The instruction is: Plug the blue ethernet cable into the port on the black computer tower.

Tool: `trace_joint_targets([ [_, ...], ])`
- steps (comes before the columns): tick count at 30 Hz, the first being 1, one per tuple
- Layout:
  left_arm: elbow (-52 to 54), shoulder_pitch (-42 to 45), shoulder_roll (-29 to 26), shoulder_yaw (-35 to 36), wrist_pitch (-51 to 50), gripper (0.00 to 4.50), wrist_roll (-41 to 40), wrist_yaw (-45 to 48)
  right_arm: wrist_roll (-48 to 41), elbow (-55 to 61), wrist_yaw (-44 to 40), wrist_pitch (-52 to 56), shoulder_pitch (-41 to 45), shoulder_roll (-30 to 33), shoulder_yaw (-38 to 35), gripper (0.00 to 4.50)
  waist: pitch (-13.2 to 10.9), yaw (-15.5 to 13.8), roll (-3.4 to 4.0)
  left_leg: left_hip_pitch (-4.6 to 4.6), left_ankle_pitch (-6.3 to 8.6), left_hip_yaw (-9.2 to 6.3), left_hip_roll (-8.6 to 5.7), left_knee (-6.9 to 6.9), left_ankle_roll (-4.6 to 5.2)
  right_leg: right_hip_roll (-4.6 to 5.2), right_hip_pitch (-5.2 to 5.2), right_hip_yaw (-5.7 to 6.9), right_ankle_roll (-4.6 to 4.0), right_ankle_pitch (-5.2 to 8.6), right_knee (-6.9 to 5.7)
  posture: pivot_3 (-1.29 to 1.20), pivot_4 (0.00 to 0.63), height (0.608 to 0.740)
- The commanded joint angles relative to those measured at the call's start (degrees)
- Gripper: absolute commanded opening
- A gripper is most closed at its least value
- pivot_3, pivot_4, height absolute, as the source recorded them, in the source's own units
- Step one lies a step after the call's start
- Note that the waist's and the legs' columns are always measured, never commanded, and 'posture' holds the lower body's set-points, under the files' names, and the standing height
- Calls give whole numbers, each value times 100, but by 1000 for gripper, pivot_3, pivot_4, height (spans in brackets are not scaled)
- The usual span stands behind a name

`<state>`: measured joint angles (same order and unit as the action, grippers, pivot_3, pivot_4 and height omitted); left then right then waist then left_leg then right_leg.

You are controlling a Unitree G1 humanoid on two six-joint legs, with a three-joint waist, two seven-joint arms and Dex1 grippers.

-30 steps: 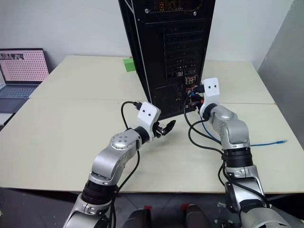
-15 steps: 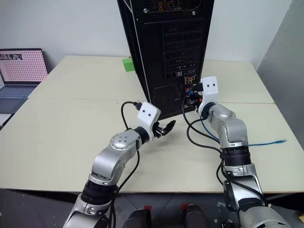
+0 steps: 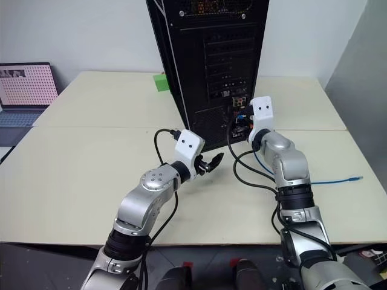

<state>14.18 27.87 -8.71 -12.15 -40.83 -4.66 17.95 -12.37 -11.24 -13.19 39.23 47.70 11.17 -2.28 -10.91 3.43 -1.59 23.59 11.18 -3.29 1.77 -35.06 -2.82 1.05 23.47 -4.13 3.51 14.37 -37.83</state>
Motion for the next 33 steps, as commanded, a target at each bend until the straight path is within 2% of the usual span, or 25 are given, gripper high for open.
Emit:
trace_joint_targets([
  [1,253,65,47,-25,62,3620,11,-35,32,70,36,-209,292,-32,-50,0,0,10,0,0,0,0,0,0,0,0,0,0,0,0,0,0,150,740],
  [30,255,66,21,-43,127,3620,42,-87,73,-273,-166,-401,332,69,-40,0,0,75,0,-4,-1,0,0,-2,0,-1,1,-3,2,-3,-8,0,150,740],
  [32,268,54,57,47,37,3645,-53,-77,72,-181,-215,-374,249,107,-34,665,0,76,0,-4,-1,1,0,-2,0,-1,1,-3,2,-3,-8,0,150,740],
  [33,264,66,38,62,38,3645,-53,-65,67,-97,-262,-347,179,147,-21,767,0,73,0,-4,-1,0,0,-2,0,0,1,-2,2,-3,-7,0,150,740],
])
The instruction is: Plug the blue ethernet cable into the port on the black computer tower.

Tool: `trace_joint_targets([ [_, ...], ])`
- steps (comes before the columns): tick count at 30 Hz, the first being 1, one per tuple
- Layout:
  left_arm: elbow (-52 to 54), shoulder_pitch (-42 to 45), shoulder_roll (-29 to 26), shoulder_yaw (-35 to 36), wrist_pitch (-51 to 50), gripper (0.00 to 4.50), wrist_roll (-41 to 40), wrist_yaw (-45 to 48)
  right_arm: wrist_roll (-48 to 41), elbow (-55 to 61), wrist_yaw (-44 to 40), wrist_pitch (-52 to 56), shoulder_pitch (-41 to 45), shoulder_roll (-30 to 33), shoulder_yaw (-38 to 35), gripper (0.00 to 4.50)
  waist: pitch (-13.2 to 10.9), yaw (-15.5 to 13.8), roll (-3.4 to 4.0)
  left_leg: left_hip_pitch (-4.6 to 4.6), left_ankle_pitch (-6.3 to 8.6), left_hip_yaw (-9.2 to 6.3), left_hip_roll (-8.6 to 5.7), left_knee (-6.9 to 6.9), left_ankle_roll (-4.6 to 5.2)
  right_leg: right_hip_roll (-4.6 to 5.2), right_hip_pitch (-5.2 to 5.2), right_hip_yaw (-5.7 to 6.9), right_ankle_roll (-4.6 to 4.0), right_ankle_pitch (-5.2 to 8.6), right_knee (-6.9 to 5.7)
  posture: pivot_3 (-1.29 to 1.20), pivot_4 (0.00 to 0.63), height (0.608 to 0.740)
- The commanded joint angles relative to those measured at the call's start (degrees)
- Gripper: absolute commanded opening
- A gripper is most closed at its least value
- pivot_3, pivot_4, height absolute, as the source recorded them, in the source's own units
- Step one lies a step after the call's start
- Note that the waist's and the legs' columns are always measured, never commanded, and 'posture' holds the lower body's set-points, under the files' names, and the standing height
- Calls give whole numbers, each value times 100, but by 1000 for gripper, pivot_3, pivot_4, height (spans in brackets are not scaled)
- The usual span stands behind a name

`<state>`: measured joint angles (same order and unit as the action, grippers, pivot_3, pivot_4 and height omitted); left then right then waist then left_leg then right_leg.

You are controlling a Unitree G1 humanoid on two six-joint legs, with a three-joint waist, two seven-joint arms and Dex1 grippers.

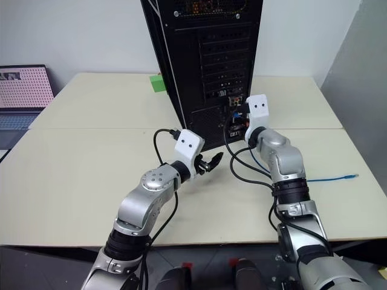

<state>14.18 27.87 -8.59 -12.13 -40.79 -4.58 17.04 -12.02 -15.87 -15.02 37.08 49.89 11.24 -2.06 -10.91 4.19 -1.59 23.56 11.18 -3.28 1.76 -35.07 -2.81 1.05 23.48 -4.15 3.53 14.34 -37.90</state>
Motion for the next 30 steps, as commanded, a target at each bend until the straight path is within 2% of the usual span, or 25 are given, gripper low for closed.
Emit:
trace_joint_targets([
  [1,263,76,4,79,32,3645,-68,38,23,451,-115,-100,-104,171,-28,1110,0,-10,0,2,0,0,0,0,0,0,0,1,0,0,1,0,150,740],
  [8,234,163,-211,21,107,3645,-38,185,-95,1191,-393,126,-567,448,-20,2627,0,-61,0,28,1,-1,-2,5,0,2,15,2,-1,1,20,0,150,740],
  [12,207,146,-296,175,399,3645,-91,284,-280,1806,-687,265,-874,707,-99,3427,-1,-94,1,29,1,-1,-2,7,0,3,17,3,-1,1,20,0,150,740],
  [17,328,124,-614,531,253,3645,-457,691,-804,2721,-1309,435,-1410,1165,-330,4465,-1,-97,1,27,0,-2,-2,6,0,2,17,4,0,1,18,0,150,740],
  [25,362,-49,-1712,1027,254,3645,-857,1571,-1712,3523,-2235,335,-2259,1911,-1059,4465,-1,-99,1,27,1,-4,-2,6,0,2,16,6,0,3,21,0,150,740],
  [30,186,-92,-2164,1303,395,3645,-1004,1855,-1930,3596,-2394,285,-2511,2160,-1240,4465,-2,-91,-1,25,1,-2,-1,5,0,2,15,4,0,2,22,0,150,740],
])
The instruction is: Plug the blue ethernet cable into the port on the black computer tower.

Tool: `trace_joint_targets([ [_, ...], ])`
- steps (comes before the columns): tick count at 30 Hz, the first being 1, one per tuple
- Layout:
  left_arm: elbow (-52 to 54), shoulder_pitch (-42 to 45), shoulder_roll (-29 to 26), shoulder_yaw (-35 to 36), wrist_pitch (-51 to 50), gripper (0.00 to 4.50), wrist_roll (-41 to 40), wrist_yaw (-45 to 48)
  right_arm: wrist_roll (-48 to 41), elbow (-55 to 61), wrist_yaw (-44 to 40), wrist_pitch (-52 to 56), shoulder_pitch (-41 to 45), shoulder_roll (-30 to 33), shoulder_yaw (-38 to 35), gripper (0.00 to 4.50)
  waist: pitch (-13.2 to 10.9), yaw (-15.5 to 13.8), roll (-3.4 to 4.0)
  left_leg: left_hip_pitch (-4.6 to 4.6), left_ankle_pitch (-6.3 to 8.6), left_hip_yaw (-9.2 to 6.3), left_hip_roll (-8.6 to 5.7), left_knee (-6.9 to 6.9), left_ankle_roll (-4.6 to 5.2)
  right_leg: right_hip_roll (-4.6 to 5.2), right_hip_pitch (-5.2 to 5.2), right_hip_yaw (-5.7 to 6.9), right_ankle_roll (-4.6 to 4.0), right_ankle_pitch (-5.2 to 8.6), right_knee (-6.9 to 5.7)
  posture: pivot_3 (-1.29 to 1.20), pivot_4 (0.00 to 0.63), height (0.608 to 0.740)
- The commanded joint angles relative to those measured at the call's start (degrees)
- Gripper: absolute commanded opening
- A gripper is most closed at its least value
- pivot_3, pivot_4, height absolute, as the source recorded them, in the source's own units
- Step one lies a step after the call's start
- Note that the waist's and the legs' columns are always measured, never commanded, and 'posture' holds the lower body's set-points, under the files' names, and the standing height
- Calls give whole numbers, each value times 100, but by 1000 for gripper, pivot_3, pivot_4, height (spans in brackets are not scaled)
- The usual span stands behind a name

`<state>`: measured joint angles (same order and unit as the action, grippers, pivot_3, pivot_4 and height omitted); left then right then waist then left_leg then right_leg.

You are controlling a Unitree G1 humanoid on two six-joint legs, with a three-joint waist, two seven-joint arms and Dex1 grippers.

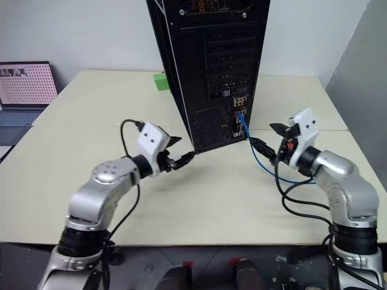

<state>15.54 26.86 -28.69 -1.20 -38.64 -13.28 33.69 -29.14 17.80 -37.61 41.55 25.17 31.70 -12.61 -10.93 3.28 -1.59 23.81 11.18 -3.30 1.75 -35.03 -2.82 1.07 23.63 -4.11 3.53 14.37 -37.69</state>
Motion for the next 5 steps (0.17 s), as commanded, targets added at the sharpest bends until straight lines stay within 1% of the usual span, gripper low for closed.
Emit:
trace_joint_targets([
  [1,28,0,-211,246,203,3645,-161,248,-213,210,-141,-190,-59,139,-177,4465,0,-5,0,0,0,0,0,0,0,0,0,1,0,0,0,0,150,740],
  [5,-24,-27,-342,338,271,3645,-244,389,-175,122,-152,-328,-93,184,-92,4465,0,-10,0,1,0,0,0,-1,0,0,-1,1,0,0,0,0,150,740],
])
